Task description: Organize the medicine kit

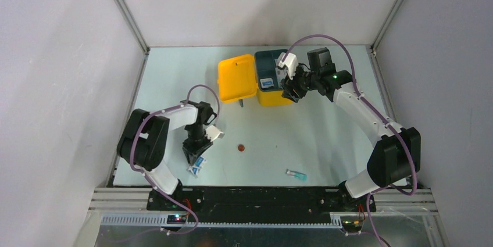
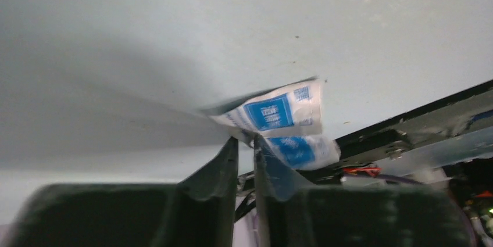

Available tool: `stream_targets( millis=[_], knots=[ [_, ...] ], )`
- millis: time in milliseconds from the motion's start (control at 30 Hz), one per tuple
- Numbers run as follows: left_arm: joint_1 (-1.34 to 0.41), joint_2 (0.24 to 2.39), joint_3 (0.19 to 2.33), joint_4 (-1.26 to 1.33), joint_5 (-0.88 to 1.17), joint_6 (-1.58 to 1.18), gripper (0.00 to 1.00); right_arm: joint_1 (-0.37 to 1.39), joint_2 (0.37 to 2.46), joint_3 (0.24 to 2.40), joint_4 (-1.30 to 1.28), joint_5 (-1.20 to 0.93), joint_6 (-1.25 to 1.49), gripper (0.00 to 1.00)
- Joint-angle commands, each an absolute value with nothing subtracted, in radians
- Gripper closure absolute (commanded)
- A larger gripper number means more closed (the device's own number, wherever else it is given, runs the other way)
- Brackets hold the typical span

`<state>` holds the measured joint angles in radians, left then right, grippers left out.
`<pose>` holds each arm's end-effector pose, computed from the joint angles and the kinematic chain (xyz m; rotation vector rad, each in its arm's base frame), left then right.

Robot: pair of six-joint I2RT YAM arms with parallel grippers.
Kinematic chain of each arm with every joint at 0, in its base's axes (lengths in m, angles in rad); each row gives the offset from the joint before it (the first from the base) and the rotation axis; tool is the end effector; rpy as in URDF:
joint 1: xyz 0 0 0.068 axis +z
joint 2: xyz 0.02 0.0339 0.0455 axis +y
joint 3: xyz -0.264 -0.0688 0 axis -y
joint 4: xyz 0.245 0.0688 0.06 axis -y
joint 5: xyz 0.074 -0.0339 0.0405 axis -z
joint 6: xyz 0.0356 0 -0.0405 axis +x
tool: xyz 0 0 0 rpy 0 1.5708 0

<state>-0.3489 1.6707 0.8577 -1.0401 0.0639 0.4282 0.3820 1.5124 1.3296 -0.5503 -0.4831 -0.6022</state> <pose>0.2133 -0.0800 0.1343 -1.0715 -2.6519 0.1074 0.3045 0.1402 0.3209 -1.2674 1.8473 0.4364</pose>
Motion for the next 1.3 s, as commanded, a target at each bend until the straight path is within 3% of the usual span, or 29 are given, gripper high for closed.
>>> stream_targets(
  millis=[0, 233, 533, 767, 967, 1267],
  knots=[
    [-0.355, 1.690, 0.837, -0.953, 0.098, 0.426, 0.95, 0.379, 1.504, 1.331, -0.539, -0.491, -0.601, 0.43],
    [-0.347, 1.539, 0.944, -1.017, 0.172, 0.467, 1.00, 0.379, 1.507, 1.343, -0.525, -0.485, -0.615, 0.43],
    [-0.325, 1.470, 1.359, -1.083, 0.375, 0.527, 1.00, 0.373, 1.505, 1.352, -0.516, -0.471, -0.629, 0.43],
    [-0.334, 1.701, 1.848, -1.083, 0.547, 0.419, 1.00, 0.331, 1.487, 1.375, -0.491, -0.435, -0.561, 0.46],
    [-0.402, 1.947, 2.217, -1.060, 0.536, 0.270, 1.00, 0.280, 1.495, 1.422, -0.499, -0.412, -0.443, 0.47],
    [-0.450, 2.141, 2.291, -0.829, 0.555, -0.070, 1.00, 0.203, 1.524, 1.430, -0.478, -0.374, -0.326, 0.48]
  ],
)
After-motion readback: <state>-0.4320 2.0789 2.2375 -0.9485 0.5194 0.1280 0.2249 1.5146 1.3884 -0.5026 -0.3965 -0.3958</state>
